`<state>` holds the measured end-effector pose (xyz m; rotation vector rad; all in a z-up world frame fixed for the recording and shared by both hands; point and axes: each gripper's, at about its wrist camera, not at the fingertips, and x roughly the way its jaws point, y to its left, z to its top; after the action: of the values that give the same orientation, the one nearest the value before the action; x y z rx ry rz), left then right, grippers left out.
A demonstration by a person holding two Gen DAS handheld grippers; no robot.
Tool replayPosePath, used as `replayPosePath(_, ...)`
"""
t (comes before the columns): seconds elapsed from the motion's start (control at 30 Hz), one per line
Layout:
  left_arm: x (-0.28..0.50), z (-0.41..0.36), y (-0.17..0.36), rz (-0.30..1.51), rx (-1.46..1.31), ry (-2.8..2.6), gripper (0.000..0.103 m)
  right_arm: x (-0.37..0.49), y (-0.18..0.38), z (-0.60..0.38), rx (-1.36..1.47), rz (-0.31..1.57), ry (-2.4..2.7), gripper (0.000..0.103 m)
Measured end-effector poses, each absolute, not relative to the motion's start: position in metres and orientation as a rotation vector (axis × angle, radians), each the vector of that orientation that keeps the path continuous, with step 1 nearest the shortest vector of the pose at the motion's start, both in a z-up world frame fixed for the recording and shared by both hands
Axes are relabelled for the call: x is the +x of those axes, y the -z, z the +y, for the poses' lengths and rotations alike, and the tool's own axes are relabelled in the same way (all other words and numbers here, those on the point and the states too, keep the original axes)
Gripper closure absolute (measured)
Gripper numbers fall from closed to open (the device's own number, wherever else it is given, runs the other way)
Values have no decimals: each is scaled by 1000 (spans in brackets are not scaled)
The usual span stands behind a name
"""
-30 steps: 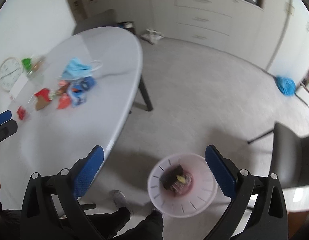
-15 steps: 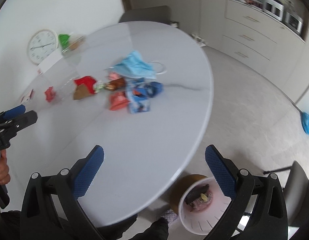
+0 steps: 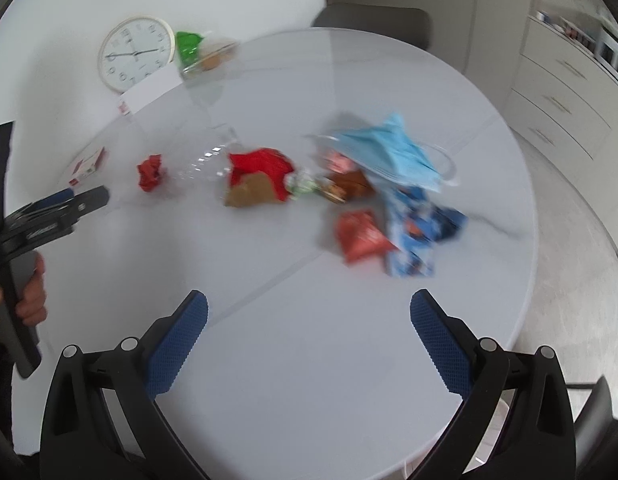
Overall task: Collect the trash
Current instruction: 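Bring both open tools back over the table, then grasp the red crumpled paper ball with the left tool, then grasp the clear plastic container with the right tool while the left holds the red paper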
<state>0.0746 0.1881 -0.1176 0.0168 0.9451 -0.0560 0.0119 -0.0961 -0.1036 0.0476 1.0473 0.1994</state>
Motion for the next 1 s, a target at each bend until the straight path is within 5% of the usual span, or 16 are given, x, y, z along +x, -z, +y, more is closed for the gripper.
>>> replayPosePath(0.53, 196, 240, 212, 1025, 1, 58, 20, 77, 109, -6, 36, 1094, -235, 2)
replayPosePath(0.63, 206, 242, 223, 1050, -12, 81, 41, 87, 108, 3, 44, 1102, -236, 2)
replayPosePath(1.0, 198, 256, 217, 1018, -42, 101, 51, 150, 122, 38, 242, 1131, -174, 2)
